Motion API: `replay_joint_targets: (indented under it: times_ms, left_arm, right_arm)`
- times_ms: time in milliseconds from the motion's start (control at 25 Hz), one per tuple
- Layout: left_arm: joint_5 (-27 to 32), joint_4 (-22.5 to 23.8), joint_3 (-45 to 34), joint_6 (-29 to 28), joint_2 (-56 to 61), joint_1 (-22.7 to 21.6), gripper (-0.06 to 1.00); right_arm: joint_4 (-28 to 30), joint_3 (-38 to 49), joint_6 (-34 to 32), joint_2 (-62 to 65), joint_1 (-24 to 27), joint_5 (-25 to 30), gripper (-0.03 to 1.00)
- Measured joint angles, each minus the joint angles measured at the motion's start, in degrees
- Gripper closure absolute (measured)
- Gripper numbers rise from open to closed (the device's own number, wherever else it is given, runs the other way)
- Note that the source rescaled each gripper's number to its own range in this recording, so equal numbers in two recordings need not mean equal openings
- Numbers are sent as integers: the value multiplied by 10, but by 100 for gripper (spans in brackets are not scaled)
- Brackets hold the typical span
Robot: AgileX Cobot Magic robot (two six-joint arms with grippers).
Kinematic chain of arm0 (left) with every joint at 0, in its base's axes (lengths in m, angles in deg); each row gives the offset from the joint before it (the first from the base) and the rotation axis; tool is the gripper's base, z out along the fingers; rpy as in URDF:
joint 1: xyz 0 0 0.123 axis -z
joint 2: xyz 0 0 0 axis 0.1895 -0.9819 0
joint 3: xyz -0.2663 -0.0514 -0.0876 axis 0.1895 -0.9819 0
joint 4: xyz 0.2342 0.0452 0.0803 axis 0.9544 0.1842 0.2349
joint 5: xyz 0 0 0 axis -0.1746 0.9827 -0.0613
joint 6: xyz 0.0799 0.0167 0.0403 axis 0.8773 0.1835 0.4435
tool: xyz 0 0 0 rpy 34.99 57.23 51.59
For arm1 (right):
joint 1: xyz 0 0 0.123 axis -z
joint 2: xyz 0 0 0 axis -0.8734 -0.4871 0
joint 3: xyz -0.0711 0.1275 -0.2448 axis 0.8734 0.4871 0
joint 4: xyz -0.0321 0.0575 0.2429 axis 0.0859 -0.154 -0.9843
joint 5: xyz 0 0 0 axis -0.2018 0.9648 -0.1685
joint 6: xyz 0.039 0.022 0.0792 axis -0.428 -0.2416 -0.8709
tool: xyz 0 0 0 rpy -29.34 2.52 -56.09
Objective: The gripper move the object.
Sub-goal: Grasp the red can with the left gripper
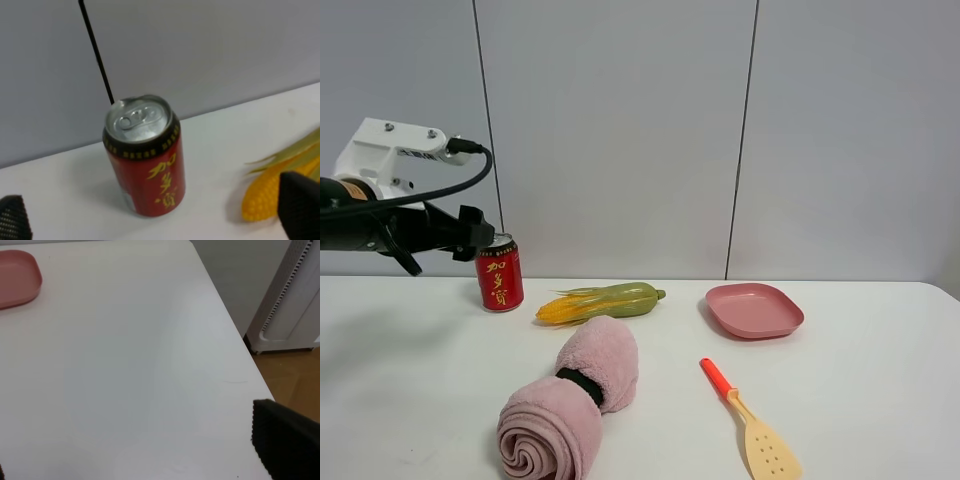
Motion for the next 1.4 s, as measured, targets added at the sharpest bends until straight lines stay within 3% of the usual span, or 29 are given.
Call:
replay_joint_targets:
  times_ms: [320, 640, 840, 1080, 1400]
  left_arm:
    - [-140, 2, 1, -55, -89, 0, -6]
    - [-173, 3, 1, -77, -132, 0, -6]
    - [-225, 5, 1, -85, -162, 0, -6]
    - [-260, 37, 5, -85, -191, 0, -6]
    - [-260, 61, 61, -87, -228, 0, -6]
  right_arm:
    - [0, 0, 0, 0, 0, 0, -3]
    - [0, 0, 0, 0, 0, 0, -3]
    - [0, 0, 0, 0, 0, 0, -3]
    - [0, 0, 0, 0, 0, 0, -3]
    - [0, 0, 0, 0, 0, 0, -3]
